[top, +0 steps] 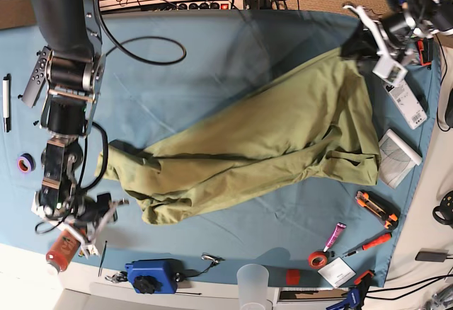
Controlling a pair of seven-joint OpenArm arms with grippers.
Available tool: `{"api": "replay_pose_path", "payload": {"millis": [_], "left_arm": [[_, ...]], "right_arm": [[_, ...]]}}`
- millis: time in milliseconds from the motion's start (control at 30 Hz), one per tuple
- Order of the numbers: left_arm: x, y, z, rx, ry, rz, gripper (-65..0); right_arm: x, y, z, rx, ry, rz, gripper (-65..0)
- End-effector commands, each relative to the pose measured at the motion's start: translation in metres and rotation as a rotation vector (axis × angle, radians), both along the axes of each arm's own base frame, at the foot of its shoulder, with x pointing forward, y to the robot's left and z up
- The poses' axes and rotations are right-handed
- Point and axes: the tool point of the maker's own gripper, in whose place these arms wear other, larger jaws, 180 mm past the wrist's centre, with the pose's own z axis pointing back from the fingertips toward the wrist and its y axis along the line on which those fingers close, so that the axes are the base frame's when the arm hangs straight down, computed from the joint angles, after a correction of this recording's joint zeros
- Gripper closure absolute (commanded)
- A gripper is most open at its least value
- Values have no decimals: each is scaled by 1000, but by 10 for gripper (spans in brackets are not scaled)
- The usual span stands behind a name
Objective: Layout the t-shirt on the table in an organized manner, then fold the t-shirt properly
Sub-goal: 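Drag the shirt end with the right gripper while the left gripper pulls the other end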
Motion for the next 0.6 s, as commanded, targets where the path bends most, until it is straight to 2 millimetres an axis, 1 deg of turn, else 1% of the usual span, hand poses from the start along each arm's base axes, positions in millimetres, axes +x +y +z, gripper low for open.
{"api": "replay_pose_path", "payload": {"millis": [0, 100, 167, 267, 333, 433, 567], "left_arm": [[4, 11, 9, 34, -37, 17, 0], [10, 41, 20, 80, -90, 119, 0], [14, 59, 30, 101, -134, 178, 0], [15, 75, 39, 120, -170, 230, 0], [14, 77, 40, 125, -172, 239, 0], [15, 74, 42, 108, -179, 233, 0], [16, 69, 46, 74, -192, 222, 0]], "right_arm": [[9, -5, 19, 0, -58, -10, -206], [-4, 0, -7, 31, -36, -3, -206], [-11, 8, -21, 74, -33, 7, -206], [-23, 26, -39, 151, 2, 39, -206], [-32, 42, -51, 188, 45, 66, -206], [-41, 63, -68, 220, 76, 85, -206], [-49, 80, -80, 249, 87, 97, -199]]}}
